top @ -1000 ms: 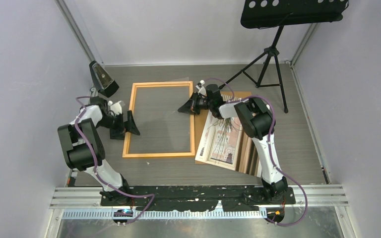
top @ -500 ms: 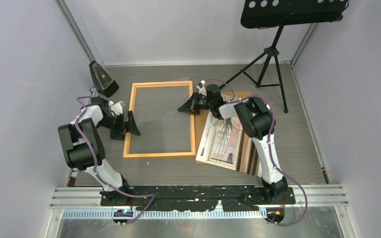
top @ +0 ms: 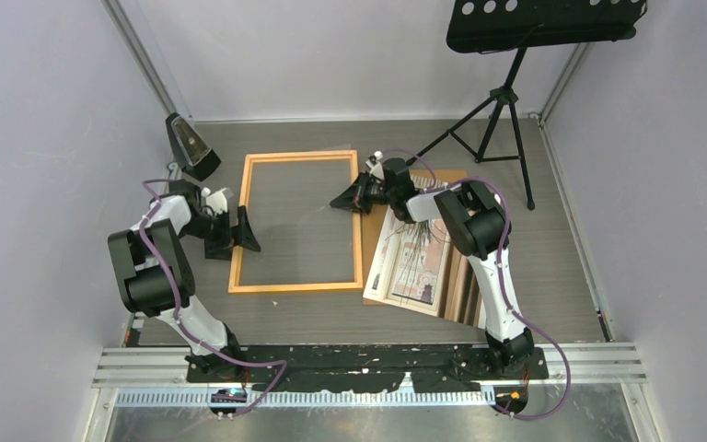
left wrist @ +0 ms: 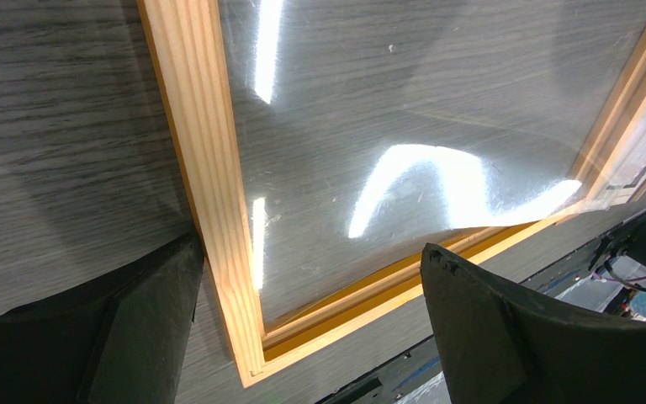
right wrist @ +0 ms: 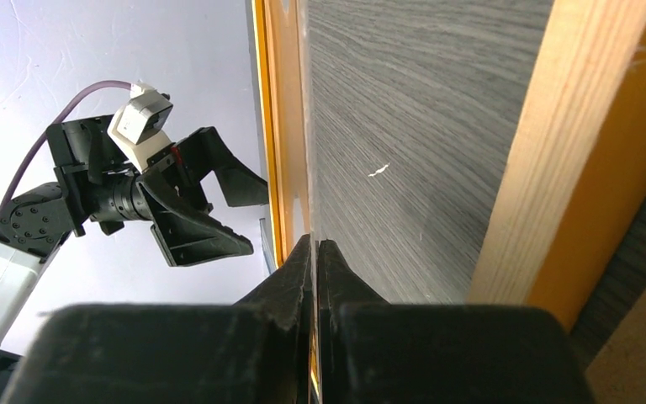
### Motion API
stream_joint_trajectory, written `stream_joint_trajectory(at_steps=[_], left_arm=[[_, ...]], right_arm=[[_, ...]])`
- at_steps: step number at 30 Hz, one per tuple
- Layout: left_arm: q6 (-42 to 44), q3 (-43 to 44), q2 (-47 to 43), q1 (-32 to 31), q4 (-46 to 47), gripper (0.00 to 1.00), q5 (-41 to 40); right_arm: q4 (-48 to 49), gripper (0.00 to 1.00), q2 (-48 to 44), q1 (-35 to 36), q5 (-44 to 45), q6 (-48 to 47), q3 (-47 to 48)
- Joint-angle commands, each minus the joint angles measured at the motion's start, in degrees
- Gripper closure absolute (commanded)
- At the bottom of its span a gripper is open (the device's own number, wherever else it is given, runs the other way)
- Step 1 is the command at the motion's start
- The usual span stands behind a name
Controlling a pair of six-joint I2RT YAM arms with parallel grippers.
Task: Put the photo into the frame
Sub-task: Place the photo frame item in the photo frame.
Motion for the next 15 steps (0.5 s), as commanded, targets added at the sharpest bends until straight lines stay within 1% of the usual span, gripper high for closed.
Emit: stream_joint_trajectory(at_steps=[1, 15], left_arm=[[-0.58, -0.59, -0.23, -1.35, -0.25, 0.06, 3.54], [-0.63, -0.72, 1.58, -1.46, -0.22, 0.06, 5.25]], right_arm=[[4.43, 0.94, -0.42, 1.42, -0.64, 1.53, -0.43], [7.19, 0.94, -0.07, 1.26, -0.94, 4.24, -2.15]])
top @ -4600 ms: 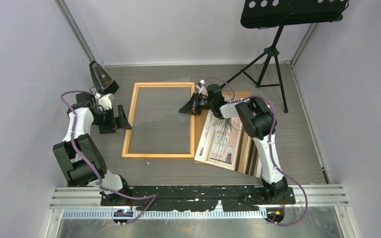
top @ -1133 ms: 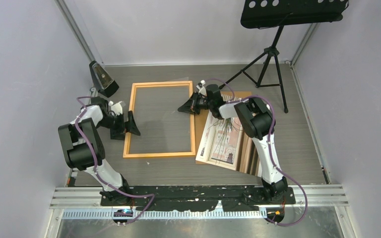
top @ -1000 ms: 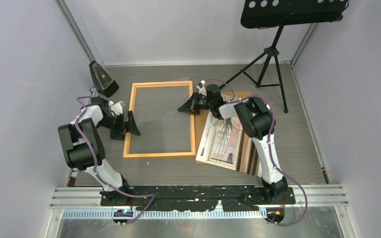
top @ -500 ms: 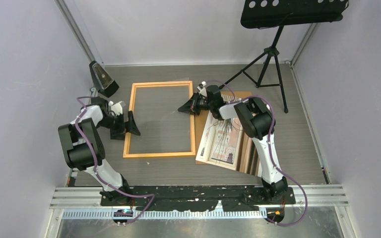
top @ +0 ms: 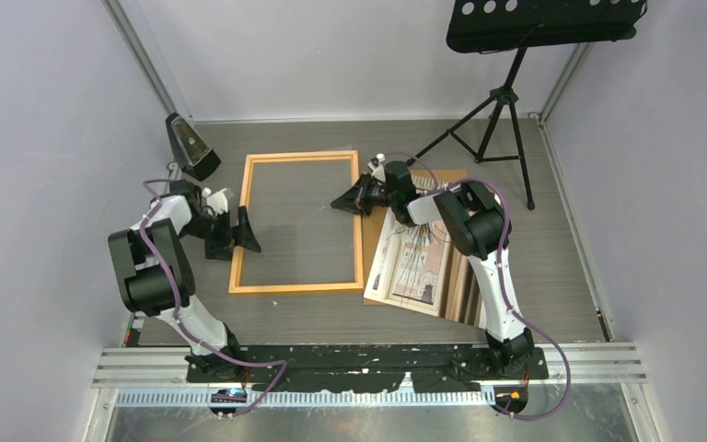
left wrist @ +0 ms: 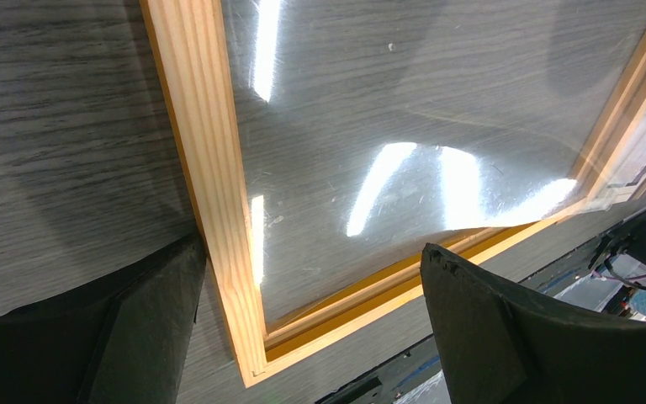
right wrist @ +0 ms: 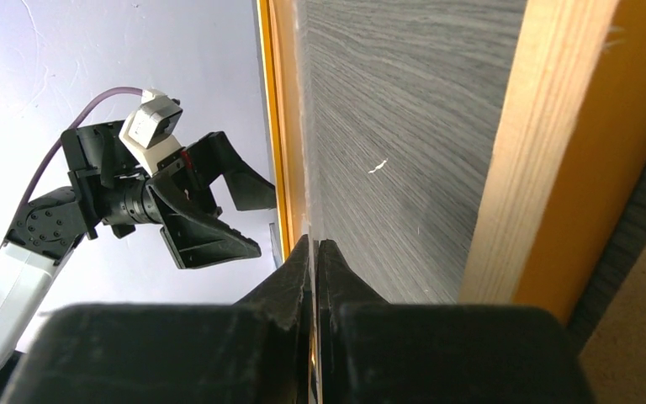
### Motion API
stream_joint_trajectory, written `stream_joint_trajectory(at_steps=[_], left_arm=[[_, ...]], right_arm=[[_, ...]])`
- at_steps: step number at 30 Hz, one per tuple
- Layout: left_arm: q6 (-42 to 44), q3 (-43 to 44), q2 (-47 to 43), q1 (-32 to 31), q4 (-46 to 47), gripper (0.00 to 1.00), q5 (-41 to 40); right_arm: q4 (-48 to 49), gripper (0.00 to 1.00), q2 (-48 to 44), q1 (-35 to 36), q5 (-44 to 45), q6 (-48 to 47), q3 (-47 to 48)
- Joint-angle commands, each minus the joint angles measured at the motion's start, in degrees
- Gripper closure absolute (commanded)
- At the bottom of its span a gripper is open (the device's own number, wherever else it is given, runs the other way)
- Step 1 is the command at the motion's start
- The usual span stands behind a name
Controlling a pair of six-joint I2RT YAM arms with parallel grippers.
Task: Put the photo into the frame
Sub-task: Place the photo frame item in the photo frame.
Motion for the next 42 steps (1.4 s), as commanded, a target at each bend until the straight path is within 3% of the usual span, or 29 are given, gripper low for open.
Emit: stream_joint_trajectory(at_steps=[1, 9, 22, 42], left_arm=[[-0.63, -0.63, 1.3, -1.22, -0.15, 0.06, 5.3], [-0.98, -0.67, 1.43, -1.54, 0.07, 0.06, 5.57], [-1.55, -0.51, 0.31, -3.49, 0.21, 0.06, 4.1], [-1.73, -0.27, -1.16, -4.38, 0.35, 0.05, 2.54]], right_arm=[[3.07, 0.94, 0.06, 1.26, -1.49, 1.27, 0.33], [2.34, 0.94, 0.55, 1.34, -1.56, -0.15, 0.43], [-8.7, 0.94, 0.38, 1.27, -0.93, -9.62, 4.76], [-17.06, 0.94, -0.45, 1.29, 0.86, -15.5, 7.6]])
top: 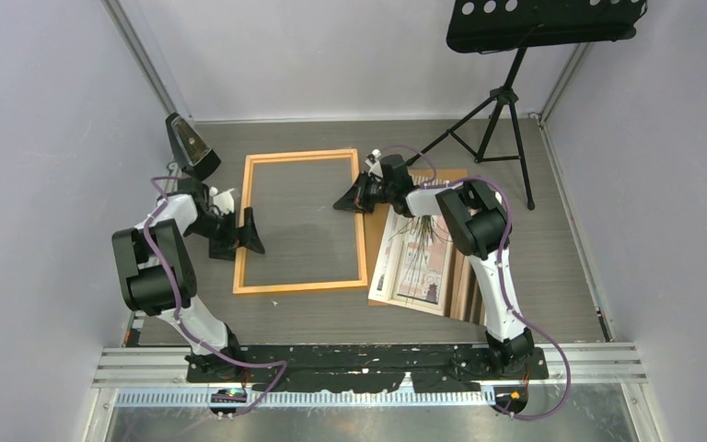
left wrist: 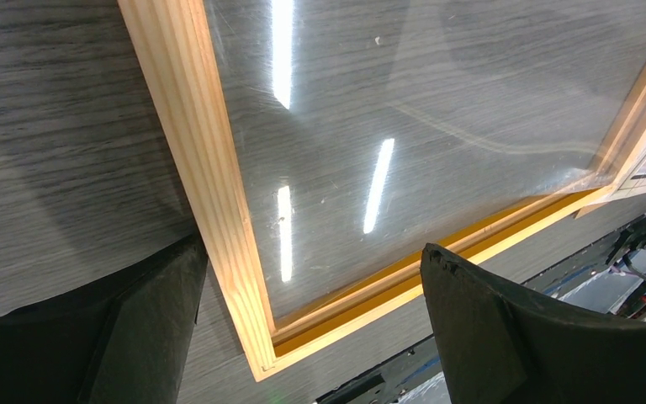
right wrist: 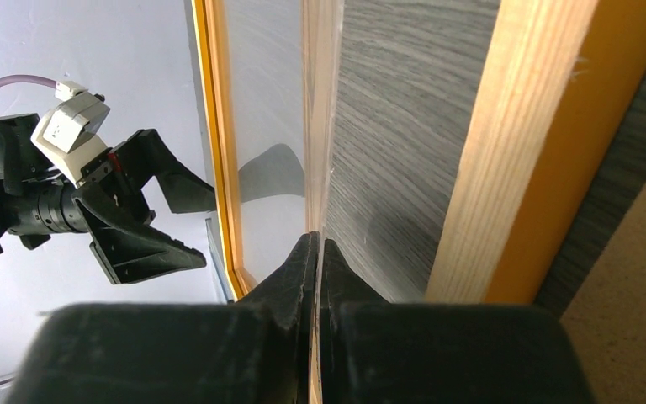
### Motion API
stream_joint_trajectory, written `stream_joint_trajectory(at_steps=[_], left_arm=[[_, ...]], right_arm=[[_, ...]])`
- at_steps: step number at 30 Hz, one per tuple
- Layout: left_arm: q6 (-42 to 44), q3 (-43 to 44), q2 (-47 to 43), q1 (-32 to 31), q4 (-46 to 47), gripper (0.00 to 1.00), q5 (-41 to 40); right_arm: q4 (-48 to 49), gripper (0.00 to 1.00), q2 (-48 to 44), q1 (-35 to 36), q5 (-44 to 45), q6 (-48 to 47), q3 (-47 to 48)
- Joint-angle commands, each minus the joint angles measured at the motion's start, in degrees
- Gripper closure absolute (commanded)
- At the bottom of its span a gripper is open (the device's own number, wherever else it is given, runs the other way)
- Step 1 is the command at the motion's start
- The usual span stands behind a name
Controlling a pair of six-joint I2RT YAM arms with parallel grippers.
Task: Put the photo into the frame
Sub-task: Place the photo frame item in the photo frame.
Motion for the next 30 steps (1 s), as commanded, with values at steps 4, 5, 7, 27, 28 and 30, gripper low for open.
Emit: stream_joint_trajectory(at_steps=[4, 5, 7, 27, 28, 30], left_arm=[[-1.31, -0.08, -2.3, -1.67, 0.58, 0.03, 3.23], [-1.38, -0.09, -2.51, -1.67, 0.65, 0.01, 2.87], [-1.49, 0.06, -2.96, -1.67, 0.75, 0.0, 2.08], [-2.43, 7.37, -10.3, -1.99, 0.66, 0.0, -5.65], [-2.76, 8.52, -10.03, -2.3, 0.56, 0.01, -5.55], [-3.44, 10.91, -9.0, -3.8, 0.22, 0.0, -5.11]], right_arm=[[-2.43, 0.94, -0.38, 1.51, -0.67, -2.76, 2.16], [-2.49, 0.94, -0.35, 1.5, -0.64, -2.87, 2.19], [-2.63, 0.94, -0.24, 1.52, -0.59, -2.95, 2.27], [-4.15, 0.94, -0.57, 1.52, -0.18, -4.55, 2.82], [-4.14, 0.94, -0.66, 1.52, -0.15, -4.58, 2.76], [-4.13, 0.94, -0.55, 1.52, -0.04, -4.56, 2.7]])
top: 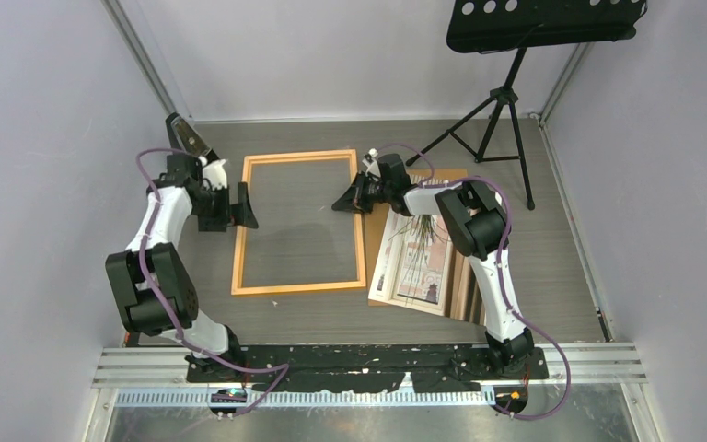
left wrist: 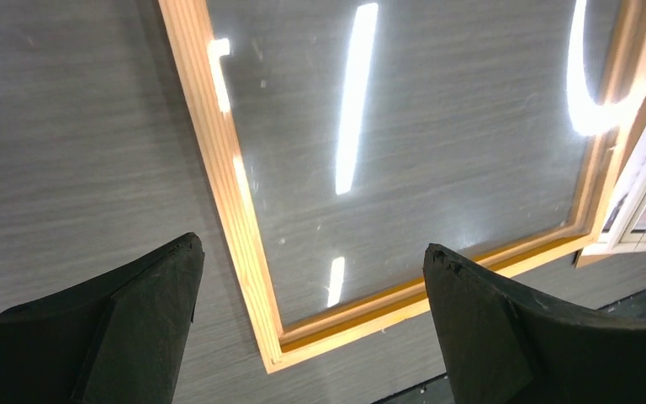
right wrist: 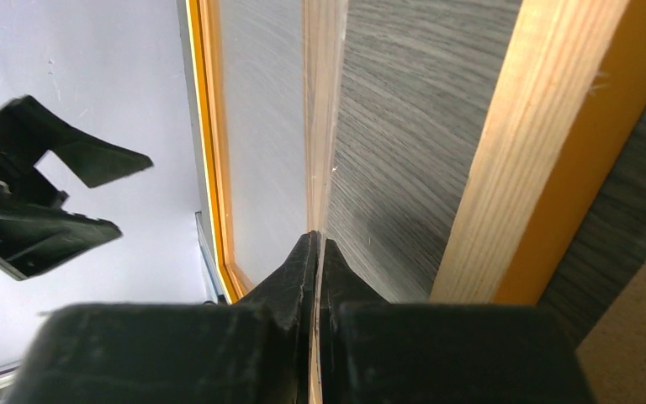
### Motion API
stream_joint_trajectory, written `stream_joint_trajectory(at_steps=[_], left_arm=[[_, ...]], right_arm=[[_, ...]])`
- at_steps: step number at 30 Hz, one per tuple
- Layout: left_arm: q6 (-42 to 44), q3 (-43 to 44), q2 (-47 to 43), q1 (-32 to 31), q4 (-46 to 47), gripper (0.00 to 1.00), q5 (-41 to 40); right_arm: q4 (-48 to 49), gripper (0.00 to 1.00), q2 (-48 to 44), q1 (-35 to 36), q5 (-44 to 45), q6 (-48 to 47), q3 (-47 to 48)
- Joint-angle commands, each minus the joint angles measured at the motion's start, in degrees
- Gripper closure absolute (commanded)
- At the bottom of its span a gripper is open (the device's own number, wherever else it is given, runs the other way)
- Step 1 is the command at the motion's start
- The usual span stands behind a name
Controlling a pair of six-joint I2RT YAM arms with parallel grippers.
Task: Put the photo into the frame
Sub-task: Place the photo frame item in the photo frame.
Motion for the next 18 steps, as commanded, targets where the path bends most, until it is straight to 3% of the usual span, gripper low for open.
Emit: stream_joint_trajectory(at_steps=[1, 18], left_arm=[[-2.13, 6.37, 0.06, -2.94, 0.18, 0.0, 0.17], [-15.97, 22.56, 19.05, -22.56, 4.81, 0.0, -0.65]], right_arm=[[-1.2, 0.94, -0.54, 1.0, -0.09, -1.98, 1.28], [-1.74, 0.94, -0.39, 1.06, 0.34, -2.08, 1.48]])
